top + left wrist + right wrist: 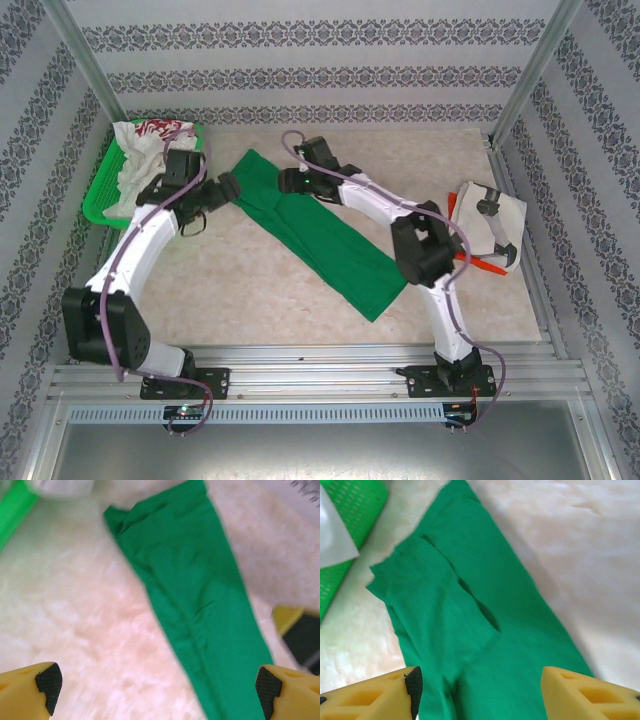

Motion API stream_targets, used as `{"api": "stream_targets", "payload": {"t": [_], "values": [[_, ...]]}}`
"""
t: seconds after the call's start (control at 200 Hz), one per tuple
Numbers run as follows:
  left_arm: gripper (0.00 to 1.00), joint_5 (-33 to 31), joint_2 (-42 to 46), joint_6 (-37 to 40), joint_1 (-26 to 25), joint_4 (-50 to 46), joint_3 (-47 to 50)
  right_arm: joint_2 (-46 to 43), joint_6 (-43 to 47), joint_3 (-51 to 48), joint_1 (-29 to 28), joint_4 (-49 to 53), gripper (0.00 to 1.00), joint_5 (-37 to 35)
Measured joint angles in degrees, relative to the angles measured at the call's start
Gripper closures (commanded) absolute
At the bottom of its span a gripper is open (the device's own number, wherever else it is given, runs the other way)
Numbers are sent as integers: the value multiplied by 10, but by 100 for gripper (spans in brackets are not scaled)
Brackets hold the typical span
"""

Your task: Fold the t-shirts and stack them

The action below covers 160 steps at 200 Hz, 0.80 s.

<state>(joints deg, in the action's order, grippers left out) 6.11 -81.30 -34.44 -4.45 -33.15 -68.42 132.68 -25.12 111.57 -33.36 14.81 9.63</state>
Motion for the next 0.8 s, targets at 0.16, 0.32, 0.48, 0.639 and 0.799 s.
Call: {"api": "stream_targets", "payload": {"t": [0.16,0.32,0.48,0.639,0.799], "values": [[0,-6,55,-3,-11,10,125,132,0,178,-26,40,36,38],[0,-14,94,-5,-47,15,173,215,-24,281,-39,65,37,67],[0,10,103,-22,-60,74,206,256,-77,313,-23,66,37,100],[0,53,91,-52,-61,135,238,257,-111,316,18,68,37,117],[0,98,39,-82,-71,216,238,246,-121,302,69,75,37,118]]}}
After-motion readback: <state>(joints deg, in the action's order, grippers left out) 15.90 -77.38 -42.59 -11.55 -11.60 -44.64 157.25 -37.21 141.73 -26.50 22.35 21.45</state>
